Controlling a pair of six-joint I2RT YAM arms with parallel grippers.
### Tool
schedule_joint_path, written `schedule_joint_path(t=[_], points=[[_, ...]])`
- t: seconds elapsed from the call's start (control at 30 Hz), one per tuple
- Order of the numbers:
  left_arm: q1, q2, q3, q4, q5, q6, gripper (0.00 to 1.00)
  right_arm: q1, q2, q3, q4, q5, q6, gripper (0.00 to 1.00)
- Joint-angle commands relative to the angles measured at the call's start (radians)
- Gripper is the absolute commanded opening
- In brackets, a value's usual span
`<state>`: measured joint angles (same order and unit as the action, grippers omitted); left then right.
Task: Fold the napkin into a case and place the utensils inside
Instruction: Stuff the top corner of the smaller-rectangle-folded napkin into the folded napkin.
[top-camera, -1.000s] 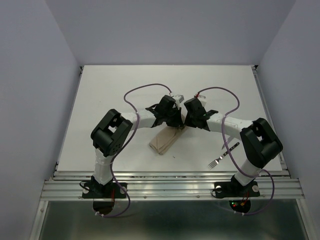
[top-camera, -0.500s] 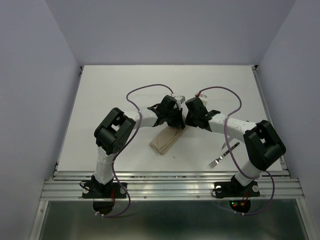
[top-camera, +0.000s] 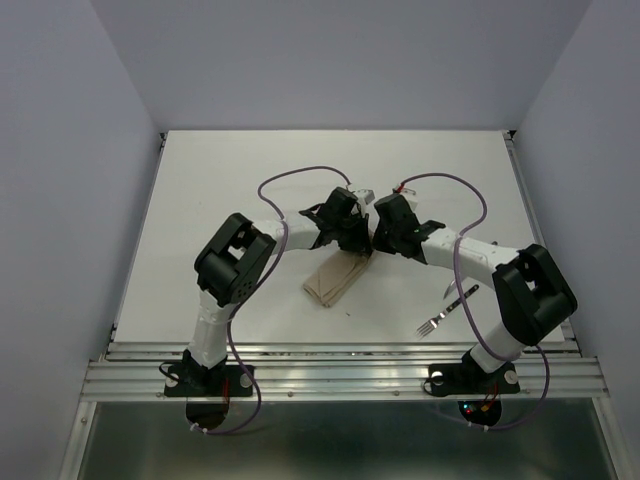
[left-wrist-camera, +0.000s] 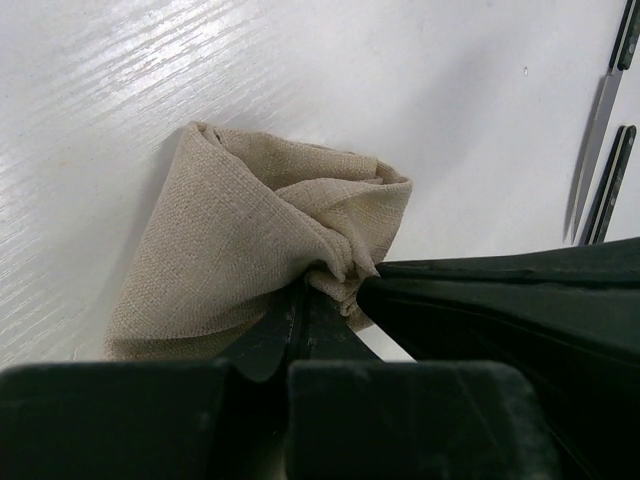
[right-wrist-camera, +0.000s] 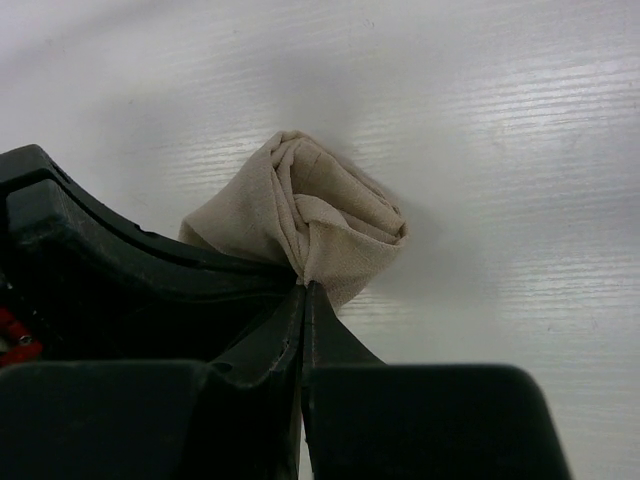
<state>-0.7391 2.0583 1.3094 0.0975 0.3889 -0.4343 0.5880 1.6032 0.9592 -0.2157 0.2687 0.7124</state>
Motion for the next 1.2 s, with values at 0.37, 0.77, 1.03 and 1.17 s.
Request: schedule_joint_path(t=[0.37,0.77,1.03,1.17], points=[[-0.036,-0.064,0.017,-0.062,0.002,0.032,0.0,0.001,-0.035,-0.005,0.076,-0.008,0.022,0.01],[-0.036,-0.125,0.024,-0.134,-0.008,0.046,0.39,0.001,-0.034,-0.008,0.075,-0.002,0.021,0.01],[-0.036,-0.181,-0.005,-0.148,-0.042,0.042,0.5,0.001,-0.028,-0.008,0.075,-0.003,0.021,0.01],[-0.036,-0.233,-0.038,-0.131,-0.042,0.034,0.54,0.001,-0.026,-0.007,0.075,-0.003,0.022,0.01]])
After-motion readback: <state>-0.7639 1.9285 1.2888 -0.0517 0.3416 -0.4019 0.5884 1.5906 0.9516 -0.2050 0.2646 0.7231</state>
